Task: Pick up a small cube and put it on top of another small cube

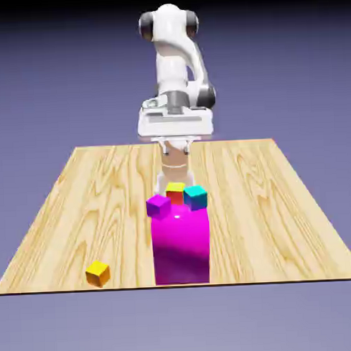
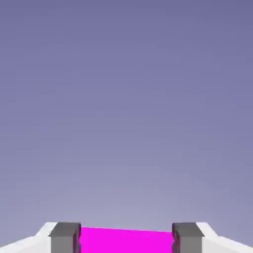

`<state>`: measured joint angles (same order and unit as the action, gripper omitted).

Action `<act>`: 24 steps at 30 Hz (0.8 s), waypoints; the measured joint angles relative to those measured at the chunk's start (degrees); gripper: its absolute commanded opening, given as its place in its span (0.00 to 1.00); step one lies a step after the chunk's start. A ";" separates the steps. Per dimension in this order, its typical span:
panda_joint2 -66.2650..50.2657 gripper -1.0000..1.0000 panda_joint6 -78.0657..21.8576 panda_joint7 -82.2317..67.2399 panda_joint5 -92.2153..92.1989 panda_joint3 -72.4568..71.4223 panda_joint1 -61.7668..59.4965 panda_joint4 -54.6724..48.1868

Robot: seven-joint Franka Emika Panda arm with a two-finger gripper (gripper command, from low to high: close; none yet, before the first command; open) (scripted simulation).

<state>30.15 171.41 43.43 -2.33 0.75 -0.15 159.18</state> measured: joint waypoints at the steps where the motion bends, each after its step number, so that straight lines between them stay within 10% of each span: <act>1: -2.08 0.50 -2.15 0.80 -1.93 0.62 -0.70 -1.51; 24: -49.84 0.50 -51.67 19.27 -46.32 14.89 -16.71 -36.17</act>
<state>-19.68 119.74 62.70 -48.64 15.64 -16.87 123.02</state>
